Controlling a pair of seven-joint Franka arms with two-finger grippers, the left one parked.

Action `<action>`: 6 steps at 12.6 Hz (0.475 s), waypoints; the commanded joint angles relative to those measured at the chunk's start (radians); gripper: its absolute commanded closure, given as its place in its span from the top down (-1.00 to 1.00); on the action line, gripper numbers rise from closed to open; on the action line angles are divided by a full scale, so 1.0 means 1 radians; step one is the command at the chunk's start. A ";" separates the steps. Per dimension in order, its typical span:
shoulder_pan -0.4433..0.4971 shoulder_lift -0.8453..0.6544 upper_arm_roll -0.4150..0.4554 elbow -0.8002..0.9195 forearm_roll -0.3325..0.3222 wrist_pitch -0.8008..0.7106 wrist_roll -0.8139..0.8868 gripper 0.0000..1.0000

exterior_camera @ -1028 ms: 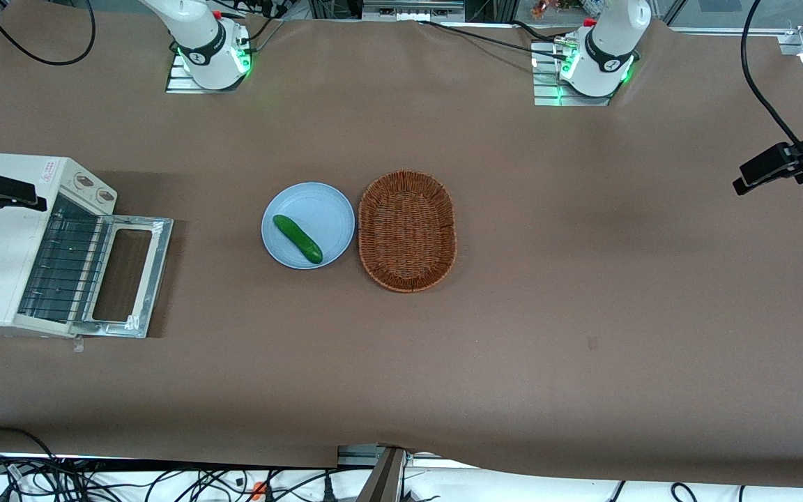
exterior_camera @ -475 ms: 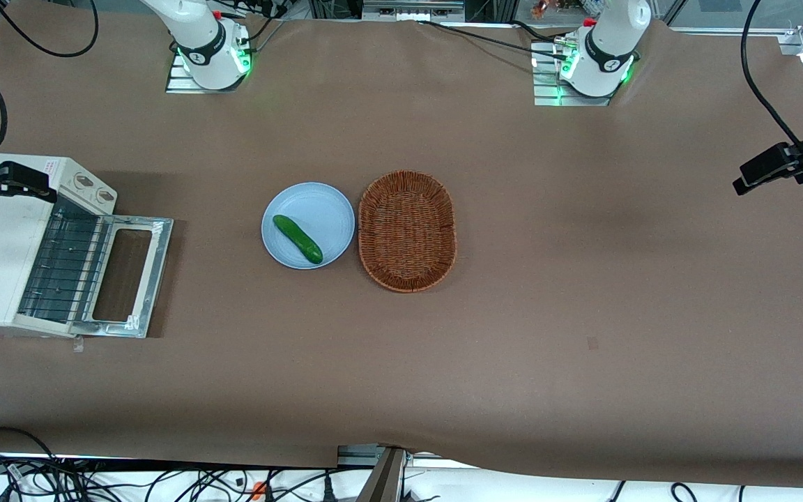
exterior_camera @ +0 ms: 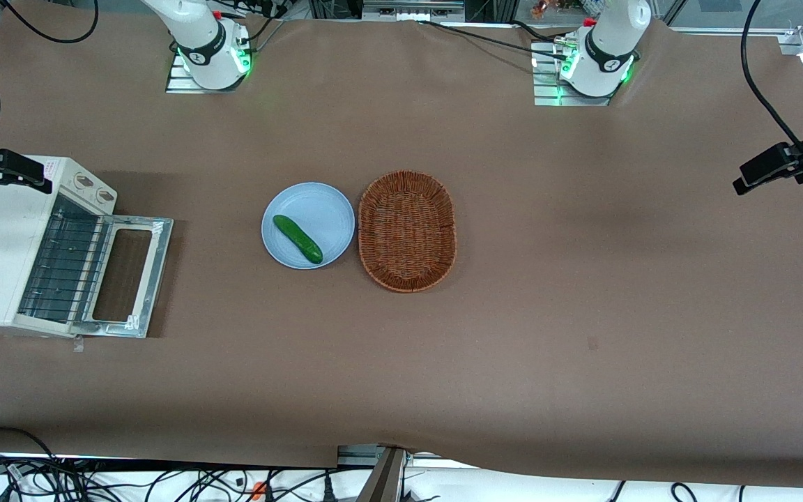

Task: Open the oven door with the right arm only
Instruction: 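Lift the right gripper up and away from the opened door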

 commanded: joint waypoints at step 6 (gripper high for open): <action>-0.015 -0.056 0.049 -0.038 -0.017 0.012 0.007 1.00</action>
